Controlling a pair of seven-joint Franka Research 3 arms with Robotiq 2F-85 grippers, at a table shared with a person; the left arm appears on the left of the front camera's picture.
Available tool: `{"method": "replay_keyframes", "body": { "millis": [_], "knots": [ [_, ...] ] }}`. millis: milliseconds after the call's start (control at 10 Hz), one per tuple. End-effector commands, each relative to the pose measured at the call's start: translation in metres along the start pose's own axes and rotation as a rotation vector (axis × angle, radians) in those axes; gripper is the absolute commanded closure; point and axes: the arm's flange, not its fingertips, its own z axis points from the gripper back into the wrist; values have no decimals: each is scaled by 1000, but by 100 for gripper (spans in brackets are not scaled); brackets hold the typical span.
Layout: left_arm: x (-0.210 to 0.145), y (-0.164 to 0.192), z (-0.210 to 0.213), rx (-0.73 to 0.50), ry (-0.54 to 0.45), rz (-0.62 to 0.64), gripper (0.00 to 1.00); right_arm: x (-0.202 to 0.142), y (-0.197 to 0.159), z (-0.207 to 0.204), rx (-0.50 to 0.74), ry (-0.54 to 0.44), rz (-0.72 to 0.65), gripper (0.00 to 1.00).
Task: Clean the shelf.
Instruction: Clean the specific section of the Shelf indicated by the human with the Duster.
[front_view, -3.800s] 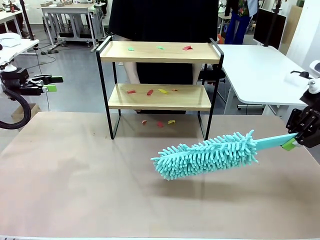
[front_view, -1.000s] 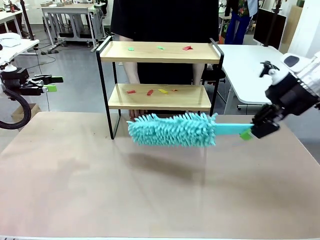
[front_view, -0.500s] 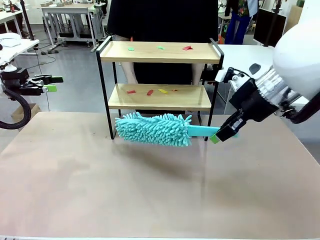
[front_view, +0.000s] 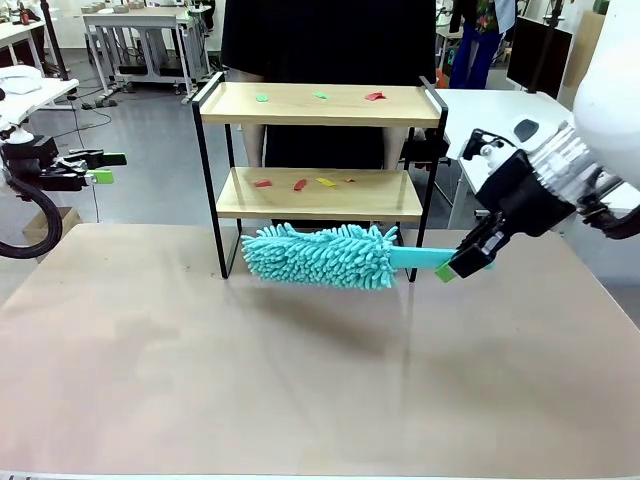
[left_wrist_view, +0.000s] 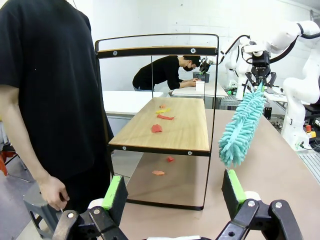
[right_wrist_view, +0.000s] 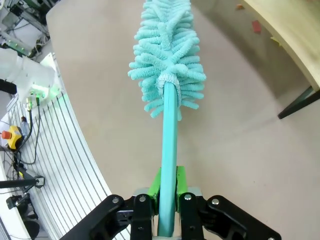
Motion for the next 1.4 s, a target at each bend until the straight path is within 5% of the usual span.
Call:
{"method": "replay_keyframes", "body": {
  "millis": [0, 600, 1300],
  "knots": [
    [2, -2, 0, -2, 1, -10, 0, 11, 23, -30, -43, -49, -99, 88],
    [2, -2, 0, -2, 1, -10, 0, 28, 66, -87, -85, -86, -321, 88],
    [2, -2, 0, -2, 1, -10, 0, 51, 87, -146, -170, -271, -522, 88]
  ]
}}
